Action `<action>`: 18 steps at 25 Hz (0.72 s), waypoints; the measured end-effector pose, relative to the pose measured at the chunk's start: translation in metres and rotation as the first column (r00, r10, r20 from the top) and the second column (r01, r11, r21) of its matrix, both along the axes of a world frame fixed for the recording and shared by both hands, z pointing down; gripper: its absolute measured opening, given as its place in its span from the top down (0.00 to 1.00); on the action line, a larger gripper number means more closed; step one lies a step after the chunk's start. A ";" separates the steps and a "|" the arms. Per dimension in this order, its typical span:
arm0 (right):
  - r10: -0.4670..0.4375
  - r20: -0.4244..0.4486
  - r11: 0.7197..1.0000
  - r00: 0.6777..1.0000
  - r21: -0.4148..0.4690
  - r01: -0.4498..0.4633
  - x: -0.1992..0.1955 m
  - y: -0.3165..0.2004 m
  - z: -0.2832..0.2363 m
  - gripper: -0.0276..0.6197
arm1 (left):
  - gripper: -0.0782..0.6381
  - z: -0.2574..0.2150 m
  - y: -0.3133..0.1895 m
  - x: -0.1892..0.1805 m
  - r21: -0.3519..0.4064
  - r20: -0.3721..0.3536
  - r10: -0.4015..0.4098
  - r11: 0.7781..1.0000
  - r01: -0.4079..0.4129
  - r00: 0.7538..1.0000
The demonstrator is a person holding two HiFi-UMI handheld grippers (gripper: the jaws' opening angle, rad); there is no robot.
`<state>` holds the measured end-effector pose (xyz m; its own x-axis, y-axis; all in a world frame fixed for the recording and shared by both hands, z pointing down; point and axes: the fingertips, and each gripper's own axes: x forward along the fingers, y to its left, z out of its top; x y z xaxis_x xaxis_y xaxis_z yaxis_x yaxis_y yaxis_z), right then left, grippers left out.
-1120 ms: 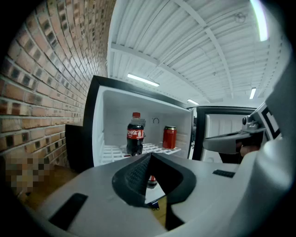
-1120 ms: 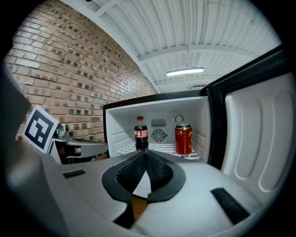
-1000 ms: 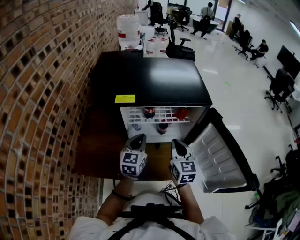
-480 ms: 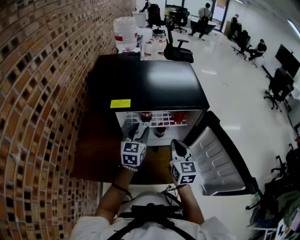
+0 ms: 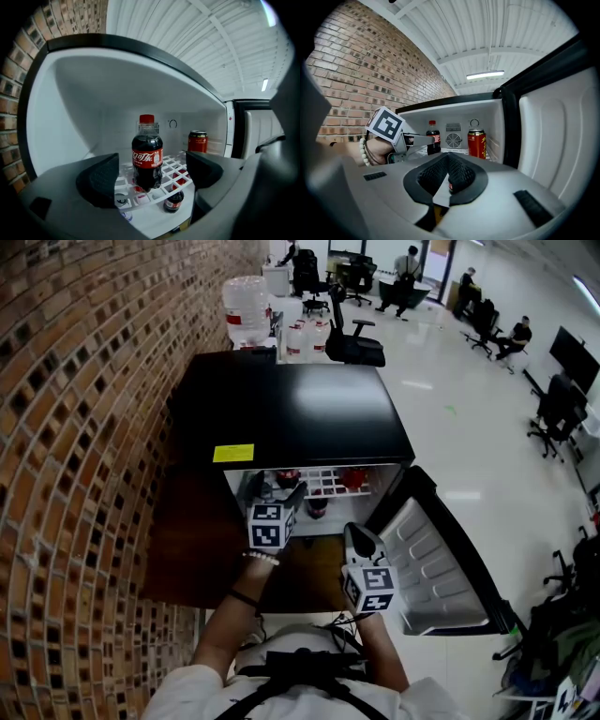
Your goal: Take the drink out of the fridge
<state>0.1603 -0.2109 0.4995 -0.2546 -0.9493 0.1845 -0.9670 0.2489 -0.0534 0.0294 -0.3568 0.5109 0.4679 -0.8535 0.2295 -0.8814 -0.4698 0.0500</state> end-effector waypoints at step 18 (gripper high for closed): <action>0.012 -0.003 1.000 1.000 -0.007 -0.012 0.014 -0.002 0.002 0.95 | 0.17 0.008 -0.039 0.011 -0.011 0.012 -0.026 1.000 0.026 1.000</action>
<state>0.1742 -0.2131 0.5017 -0.2424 -0.9511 0.1916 -0.9702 0.2368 -0.0519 0.0401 -0.3960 0.5192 0.4430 -0.8625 0.2447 -0.8937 -0.4463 0.0449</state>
